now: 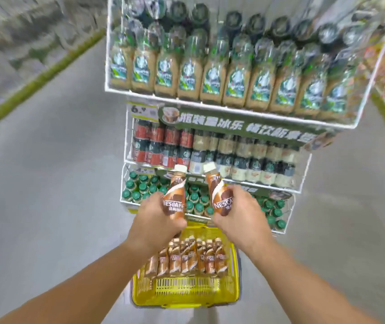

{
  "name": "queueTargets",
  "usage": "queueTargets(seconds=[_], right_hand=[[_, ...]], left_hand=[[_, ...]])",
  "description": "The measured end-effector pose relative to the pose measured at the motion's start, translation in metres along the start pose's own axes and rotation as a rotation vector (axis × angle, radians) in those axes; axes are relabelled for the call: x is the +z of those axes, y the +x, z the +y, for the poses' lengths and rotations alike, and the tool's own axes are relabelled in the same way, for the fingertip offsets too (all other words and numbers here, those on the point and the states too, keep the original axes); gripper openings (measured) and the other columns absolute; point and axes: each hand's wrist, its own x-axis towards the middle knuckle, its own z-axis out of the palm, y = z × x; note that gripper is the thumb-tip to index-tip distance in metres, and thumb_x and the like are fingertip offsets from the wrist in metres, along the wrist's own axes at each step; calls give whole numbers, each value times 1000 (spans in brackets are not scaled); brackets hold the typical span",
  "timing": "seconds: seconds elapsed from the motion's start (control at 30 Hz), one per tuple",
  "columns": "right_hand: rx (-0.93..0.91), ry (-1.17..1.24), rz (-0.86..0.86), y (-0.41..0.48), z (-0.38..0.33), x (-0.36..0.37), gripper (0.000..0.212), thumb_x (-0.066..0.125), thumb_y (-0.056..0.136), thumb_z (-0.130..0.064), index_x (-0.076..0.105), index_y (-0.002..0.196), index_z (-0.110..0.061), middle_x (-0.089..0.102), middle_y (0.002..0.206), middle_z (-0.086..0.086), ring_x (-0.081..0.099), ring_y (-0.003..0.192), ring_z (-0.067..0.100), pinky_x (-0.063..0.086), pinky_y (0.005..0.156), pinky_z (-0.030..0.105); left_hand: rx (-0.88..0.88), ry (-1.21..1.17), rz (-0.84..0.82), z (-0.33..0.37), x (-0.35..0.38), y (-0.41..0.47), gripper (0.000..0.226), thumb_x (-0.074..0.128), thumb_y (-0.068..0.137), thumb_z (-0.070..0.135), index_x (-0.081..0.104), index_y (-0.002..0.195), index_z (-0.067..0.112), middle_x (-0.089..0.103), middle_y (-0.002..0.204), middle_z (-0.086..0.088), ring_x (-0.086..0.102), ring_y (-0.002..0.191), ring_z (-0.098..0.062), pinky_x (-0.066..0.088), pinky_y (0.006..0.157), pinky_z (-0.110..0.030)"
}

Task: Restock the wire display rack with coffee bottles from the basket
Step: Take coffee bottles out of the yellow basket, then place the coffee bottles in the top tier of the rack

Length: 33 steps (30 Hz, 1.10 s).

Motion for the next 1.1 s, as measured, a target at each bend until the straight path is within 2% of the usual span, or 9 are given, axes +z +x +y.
queueTargets(seconds=[0.07,0.2,0.33,0.43,0.53,0.67,0.8,0.93,1.1], right_hand=[[-20,-6,20,-3,-37,-47,40,74,69,-31,48,99,-23,60,94,0,58,87,26,49,69,38],[-105,7,131,0,-107,-134,41,73,70,-35,49,101,-25,58,95,-3,59,87,22,52,72,40],[-188,28,228,7,-170,-211,37,74,70,-33,45,93,-30,55,87,-10,56,73,10,41,53,28],[-236,27,284,14,-208,-259,37,72,71,-36,46,96,-29,56,87,-9,56,73,11,40,52,27],[-271,38,334,20,-238,-299,36,72,72,-36,45,94,-29,55,86,-8,56,74,12,45,54,30],[-300,56,370,27,-273,-341,42,74,75,-36,39,97,-28,55,88,-9,58,73,10,53,60,33],[-329,40,409,43,-304,-368,42,75,75,-39,41,96,-28,56,86,-8,59,73,12,56,63,37],[-337,41,436,69,-334,-383,40,74,74,-41,43,97,-29,57,88,-9,59,77,12,56,65,37],[-320,49,452,109,-370,-386,38,73,71,-35,46,97,-27,58,91,-9,59,78,12,56,68,38]], left_hand=[[31,6,16,47,-33,-12,34,80,62,28,59,88,29,69,78,5,63,63,-4,44,48,-13],[141,-25,93,136,-98,-24,48,78,54,38,60,98,29,67,95,4,66,77,-10,55,69,-32],[256,-73,185,214,-158,-30,41,83,60,33,56,91,35,70,79,11,65,74,5,44,52,-9],[311,-100,238,263,-197,-32,42,82,60,36,54,91,36,73,80,16,65,74,8,43,52,-10],[355,-120,296,303,-230,-34,44,81,58,37,51,90,37,71,79,8,65,73,8,45,52,-10],[393,-148,327,348,-266,-37,48,80,57,35,51,95,38,72,83,5,67,70,3,53,56,-22],[421,-155,372,385,-297,-28,53,79,54,41,48,96,36,69,87,6,68,69,-1,52,53,-22],[442,-121,372,410,-324,-2,60,78,55,39,44,104,29,68,92,1,69,74,-13,61,65,-41],[492,-67,351,432,-354,55,75,76,54,46,41,117,28,68,94,6,70,78,-13,61,71,-44]])
